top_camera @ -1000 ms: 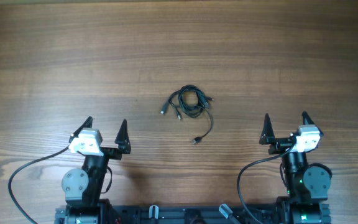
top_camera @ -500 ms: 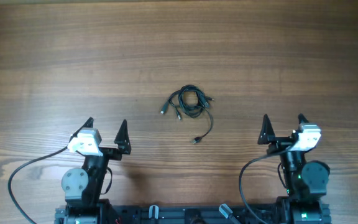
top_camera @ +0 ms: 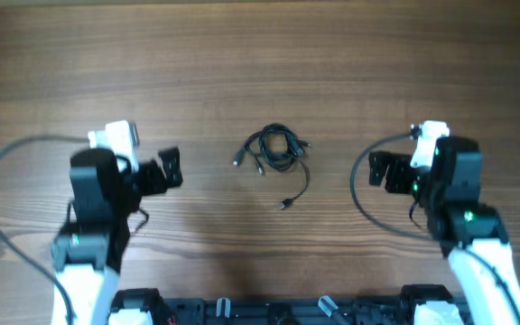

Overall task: Untangle cables
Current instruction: 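Move both grippers to the black cable bundle and grasp it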

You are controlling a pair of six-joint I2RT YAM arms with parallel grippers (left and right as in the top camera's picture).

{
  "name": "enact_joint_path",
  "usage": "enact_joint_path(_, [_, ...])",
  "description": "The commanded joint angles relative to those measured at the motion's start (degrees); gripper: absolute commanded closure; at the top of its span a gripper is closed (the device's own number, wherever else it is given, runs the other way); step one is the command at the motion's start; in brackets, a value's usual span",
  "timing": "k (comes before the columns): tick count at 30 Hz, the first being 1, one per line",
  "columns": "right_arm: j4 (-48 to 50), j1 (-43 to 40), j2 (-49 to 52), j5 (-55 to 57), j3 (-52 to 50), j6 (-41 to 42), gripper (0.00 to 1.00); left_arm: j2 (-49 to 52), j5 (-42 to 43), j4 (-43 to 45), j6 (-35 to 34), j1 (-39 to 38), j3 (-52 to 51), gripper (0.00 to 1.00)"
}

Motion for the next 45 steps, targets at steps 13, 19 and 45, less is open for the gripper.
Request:
enact_joint_path(13, [-7.8,-0.4,8.1,-6.6,13.2,6.4,0.01,27.9,9.1,11.1,-5.1,-9.1,21.6,0.01])
enact_joint_path(19, [-7.3,-0.4,8.1,-6.6,13.2,6.7,0.0,45.1,-0.2,14.5,-4.8,-23.0,22.6,0.07])
enact_joint_path(45, [-4.3,5.2,9.7,-19.4,13.2,0.1,0.32,43.4,21.2,15.3,-10.0,-33.5,22.7,0.96])
